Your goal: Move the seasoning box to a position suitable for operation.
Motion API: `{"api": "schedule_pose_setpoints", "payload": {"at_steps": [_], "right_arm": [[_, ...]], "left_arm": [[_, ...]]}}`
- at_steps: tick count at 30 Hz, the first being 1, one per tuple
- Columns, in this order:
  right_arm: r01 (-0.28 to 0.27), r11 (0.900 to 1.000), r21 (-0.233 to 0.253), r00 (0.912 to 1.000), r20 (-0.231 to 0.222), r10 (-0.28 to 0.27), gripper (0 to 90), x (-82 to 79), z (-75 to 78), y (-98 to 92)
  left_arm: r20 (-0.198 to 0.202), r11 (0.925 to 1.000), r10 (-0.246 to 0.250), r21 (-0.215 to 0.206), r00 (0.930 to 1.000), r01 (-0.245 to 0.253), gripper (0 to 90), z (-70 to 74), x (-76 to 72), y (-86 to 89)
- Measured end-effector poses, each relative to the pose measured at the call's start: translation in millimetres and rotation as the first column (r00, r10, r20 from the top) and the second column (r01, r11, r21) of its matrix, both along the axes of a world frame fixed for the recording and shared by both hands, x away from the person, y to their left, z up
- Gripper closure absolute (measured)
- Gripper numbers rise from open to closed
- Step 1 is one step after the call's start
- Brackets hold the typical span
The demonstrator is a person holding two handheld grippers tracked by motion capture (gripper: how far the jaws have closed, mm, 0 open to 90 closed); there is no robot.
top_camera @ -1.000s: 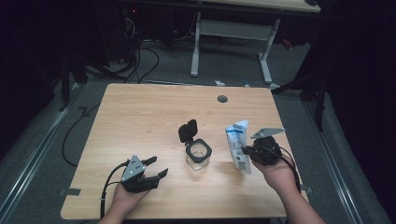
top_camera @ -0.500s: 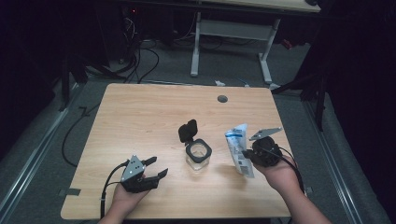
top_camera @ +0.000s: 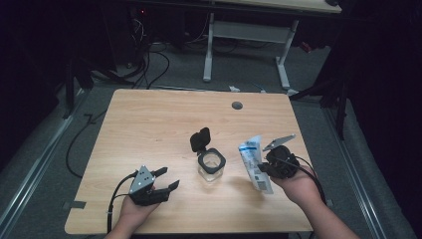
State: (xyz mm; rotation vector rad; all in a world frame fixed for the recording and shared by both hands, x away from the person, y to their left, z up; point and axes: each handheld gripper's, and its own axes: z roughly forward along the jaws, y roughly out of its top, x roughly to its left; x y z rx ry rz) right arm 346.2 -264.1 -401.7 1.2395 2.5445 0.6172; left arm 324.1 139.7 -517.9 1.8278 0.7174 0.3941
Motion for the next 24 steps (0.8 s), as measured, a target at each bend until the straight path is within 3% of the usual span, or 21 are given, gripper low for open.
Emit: {"api": "schedule_pose_setpoints", "payload": {"at_steps": [24], "right_arm": [[-0.033, 0.997, -0.068, 0.9959, -0.086, 0.027, 89.7, 3.1, 8.6, 5.1]], "left_arm": [[-0.002, 0.9997, -0.023, 0.012, 0.9997, 0.023, 33.9, -2.1, -1.0, -5.2]]}}
